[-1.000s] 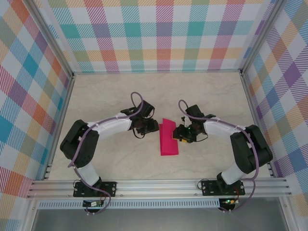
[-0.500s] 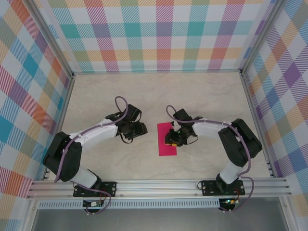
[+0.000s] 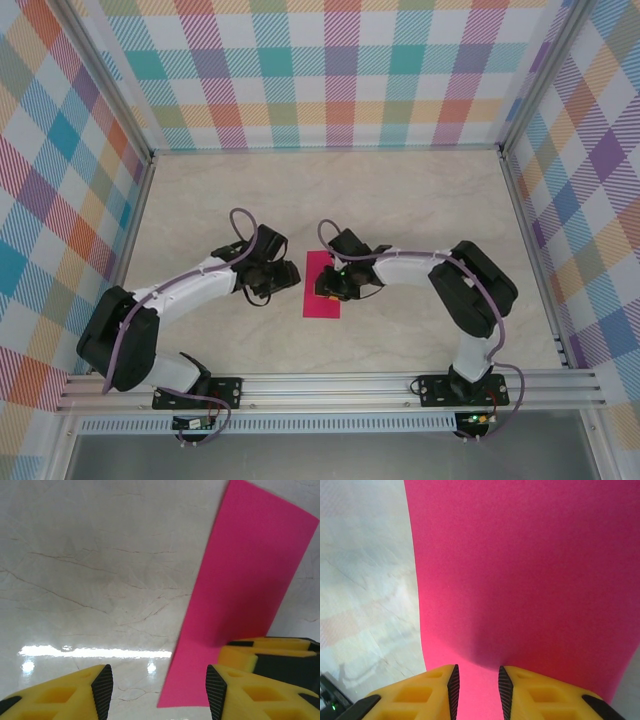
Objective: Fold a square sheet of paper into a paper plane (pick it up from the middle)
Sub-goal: Rotate the square sheet of paper at the center of the table.
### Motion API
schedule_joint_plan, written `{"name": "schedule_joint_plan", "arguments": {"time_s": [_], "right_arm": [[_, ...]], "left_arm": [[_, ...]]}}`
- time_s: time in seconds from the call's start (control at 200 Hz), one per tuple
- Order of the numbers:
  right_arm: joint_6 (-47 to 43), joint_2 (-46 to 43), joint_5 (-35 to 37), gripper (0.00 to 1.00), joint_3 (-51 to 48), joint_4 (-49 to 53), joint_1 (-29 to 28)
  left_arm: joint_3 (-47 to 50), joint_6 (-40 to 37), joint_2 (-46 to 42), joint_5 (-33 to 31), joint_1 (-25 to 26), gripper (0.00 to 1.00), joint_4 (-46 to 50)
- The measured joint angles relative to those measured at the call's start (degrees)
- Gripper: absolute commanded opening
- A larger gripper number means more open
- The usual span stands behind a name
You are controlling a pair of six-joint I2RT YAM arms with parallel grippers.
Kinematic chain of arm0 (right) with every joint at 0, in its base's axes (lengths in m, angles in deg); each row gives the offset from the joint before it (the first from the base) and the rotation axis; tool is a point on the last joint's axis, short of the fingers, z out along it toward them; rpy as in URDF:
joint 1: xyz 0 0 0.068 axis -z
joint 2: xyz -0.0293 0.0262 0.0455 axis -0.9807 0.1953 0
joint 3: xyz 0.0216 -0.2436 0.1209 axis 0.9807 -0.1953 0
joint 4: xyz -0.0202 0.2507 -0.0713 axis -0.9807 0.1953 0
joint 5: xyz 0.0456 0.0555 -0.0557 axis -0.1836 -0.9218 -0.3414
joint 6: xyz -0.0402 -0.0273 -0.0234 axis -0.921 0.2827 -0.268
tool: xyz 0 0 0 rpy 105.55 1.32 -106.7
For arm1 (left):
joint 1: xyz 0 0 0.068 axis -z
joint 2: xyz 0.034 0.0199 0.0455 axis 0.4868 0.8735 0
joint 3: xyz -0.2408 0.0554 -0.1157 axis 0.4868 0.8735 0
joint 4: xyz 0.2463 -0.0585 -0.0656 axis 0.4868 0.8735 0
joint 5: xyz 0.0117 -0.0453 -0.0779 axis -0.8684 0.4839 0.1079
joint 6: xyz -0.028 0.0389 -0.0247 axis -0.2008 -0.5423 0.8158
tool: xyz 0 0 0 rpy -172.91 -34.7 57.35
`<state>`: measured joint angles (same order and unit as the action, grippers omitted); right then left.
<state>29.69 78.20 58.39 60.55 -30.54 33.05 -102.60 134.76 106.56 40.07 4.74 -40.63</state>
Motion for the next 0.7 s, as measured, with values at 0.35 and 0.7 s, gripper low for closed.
{"name": "schedule_joint_plan", "arguments": {"time_s": [0.35, 0.7], "right_arm": [[4.35, 4.83, 7.48, 0.28, 10.54, 3.19, -2.58], [-7.85, 11.54, 10.73, 0.25, 26.88, 14.53, 2.86]], "left_arm": [[5.55, 3.69, -8.63, -4.17, -0.04, 0.54, 0.02], [5.81, 4.52, -9.55, -3.08, -0.04, 0.54, -2.16]]}}
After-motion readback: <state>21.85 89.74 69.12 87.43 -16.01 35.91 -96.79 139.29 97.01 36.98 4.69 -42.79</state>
